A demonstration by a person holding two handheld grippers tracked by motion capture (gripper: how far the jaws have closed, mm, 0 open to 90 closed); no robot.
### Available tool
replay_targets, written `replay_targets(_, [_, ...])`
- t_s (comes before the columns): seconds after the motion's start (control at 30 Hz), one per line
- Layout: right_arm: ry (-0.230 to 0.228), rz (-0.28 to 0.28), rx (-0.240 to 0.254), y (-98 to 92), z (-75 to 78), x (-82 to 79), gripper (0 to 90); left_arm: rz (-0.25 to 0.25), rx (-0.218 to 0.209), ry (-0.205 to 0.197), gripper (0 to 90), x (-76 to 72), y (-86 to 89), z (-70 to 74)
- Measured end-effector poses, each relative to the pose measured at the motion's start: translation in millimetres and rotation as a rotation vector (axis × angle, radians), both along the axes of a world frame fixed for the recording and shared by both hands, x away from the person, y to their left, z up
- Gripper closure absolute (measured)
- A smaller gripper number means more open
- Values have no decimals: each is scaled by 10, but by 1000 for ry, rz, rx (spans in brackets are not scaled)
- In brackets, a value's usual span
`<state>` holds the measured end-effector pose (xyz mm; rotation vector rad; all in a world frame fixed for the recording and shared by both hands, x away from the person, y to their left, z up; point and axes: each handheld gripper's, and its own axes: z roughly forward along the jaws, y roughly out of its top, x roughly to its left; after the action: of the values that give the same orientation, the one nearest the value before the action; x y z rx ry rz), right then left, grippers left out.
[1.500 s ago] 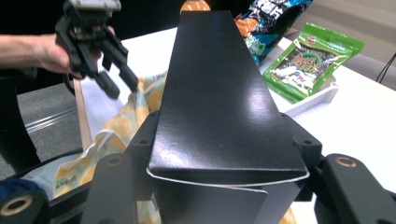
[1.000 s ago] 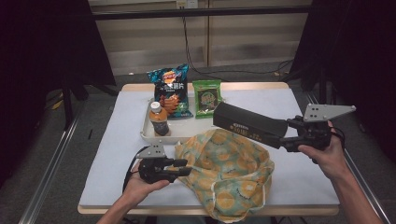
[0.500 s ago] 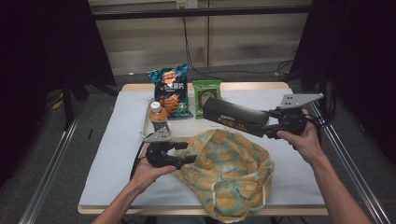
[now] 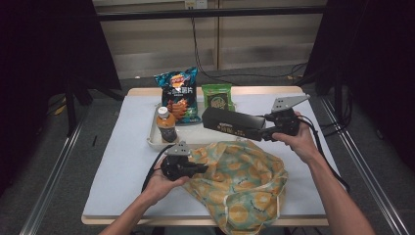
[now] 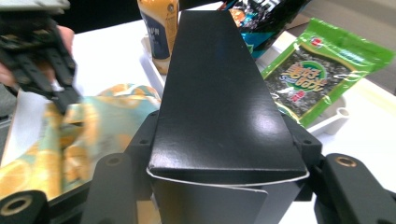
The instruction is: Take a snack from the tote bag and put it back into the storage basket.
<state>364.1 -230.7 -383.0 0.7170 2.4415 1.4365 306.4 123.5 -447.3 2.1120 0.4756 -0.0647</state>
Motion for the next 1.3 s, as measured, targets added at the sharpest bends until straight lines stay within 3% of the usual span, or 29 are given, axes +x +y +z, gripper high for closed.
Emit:
replay_targets(0.07, [6, 6, -10, 42, -40, 59, 433, -15, -4, 25, 900, -68, 47, -16])
replay_targets(0.17, [9, 10, -20, 82, -85, 143, 434, -32, 14, 33, 900, -155, 100, -61])
replay_targets(0.3, [18, 23, -43, 155, -153, 268, 434, -46, 0, 38, 892, -201, 143, -41])
replay_targets(0.5, [35, 48, -59, 298, -236, 371, 435, -6, -22, 30, 619, -193, 257, 8])
replay_targets(0.63, [48, 61, -67, 384, -295, 427, 434, 6, -46, 32, 567, -206, 326, 35])
replay_targets(0.93, [71, 80, -93, 555, -435, 518, 434, 40, -73, 20, 504, -236, 409, 46])
replay_targets(1.17, [89, 85, -77, 649, -518, 598, 433, 86, -99, 13, 500, -187, 492, 88])
replay_targets(1.3, [97, 92, -90, 707, -552, 630, 433, 88, -100, 5, 509, -188, 515, 88])
